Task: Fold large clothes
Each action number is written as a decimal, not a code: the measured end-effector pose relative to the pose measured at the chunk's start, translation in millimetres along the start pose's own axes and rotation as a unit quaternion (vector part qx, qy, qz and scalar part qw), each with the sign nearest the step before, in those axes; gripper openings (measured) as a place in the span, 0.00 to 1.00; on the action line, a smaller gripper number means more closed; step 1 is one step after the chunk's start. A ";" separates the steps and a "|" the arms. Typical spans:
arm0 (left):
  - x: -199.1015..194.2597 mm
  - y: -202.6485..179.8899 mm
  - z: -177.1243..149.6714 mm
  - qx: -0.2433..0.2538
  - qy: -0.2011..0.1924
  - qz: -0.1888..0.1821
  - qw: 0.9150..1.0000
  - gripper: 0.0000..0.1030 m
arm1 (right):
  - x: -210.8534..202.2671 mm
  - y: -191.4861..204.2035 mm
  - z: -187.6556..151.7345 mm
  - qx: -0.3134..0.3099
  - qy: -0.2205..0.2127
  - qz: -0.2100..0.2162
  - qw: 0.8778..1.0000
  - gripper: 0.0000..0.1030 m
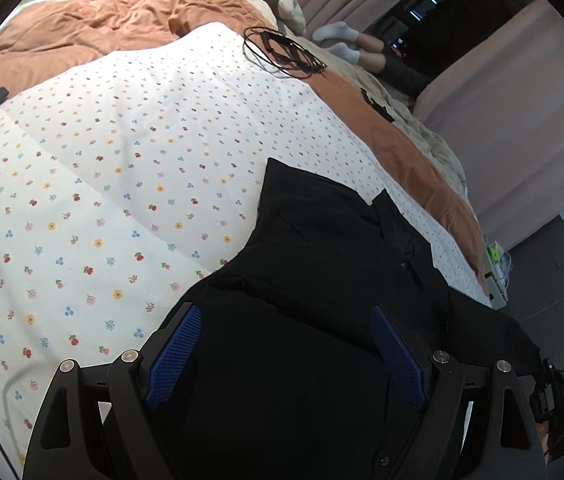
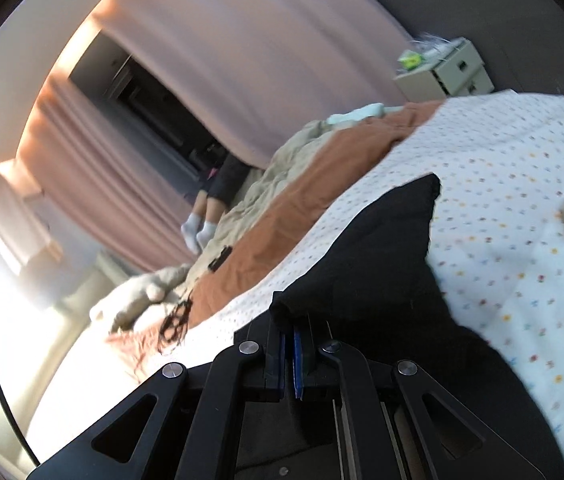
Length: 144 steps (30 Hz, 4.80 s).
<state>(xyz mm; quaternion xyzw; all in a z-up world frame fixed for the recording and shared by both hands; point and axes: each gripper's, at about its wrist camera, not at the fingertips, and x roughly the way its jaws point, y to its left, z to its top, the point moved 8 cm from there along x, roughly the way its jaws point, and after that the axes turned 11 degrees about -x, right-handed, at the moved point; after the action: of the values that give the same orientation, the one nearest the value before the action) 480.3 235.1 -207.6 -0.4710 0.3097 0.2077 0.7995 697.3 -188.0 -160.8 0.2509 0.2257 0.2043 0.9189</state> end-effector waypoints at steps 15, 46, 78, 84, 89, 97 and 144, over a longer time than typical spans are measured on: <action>-18.7 31.8 33.3 -0.067 -0.020 -0.017 0.997 0.85 | 70.6 129.6 -49.5 -0.137 0.039 0.029 0.989 0.04; -27.1 51.2 41.4 -0.101 -0.027 -0.019 0.994 0.85 | 135.0 88.6 -173.0 -0.028 0.280 0.004 0.960 0.76; -33.3 51.8 44.3 -0.094 -0.028 -0.012 0.995 0.85 | 126.0 190.0 -190.4 -0.114 0.282 0.139 0.943 0.55; -40.1 34.6 34.6 -0.063 -0.028 -0.011 0.998 0.85 | 85.3 146.6 -156.9 -0.107 0.257 0.092 0.956 0.57; -49.9 22.4 25.5 -0.037 -0.033 -0.008 0.999 0.85 | 39.5 88.8 -138.3 -0.070 0.234 0.040 0.969 0.74; -67.1 11.8 0.6 0.014 -0.027 -0.003 1.000 0.85 | -50.3 4.7 -112.8 -0.025 0.188 -0.032 0.981 0.81; -234.0 150.9 -172.1 0.152 0.058 0.017 0.986 0.92 | -375.5 -142.7 -171.2 -0.140 0.180 -0.157 0.961 0.89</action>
<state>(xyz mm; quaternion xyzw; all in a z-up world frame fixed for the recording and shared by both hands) 165.6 144.9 -203.0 -0.3496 0.3913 0.1437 0.8390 340.2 -421.2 -254.8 0.0407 0.3926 0.1291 0.9097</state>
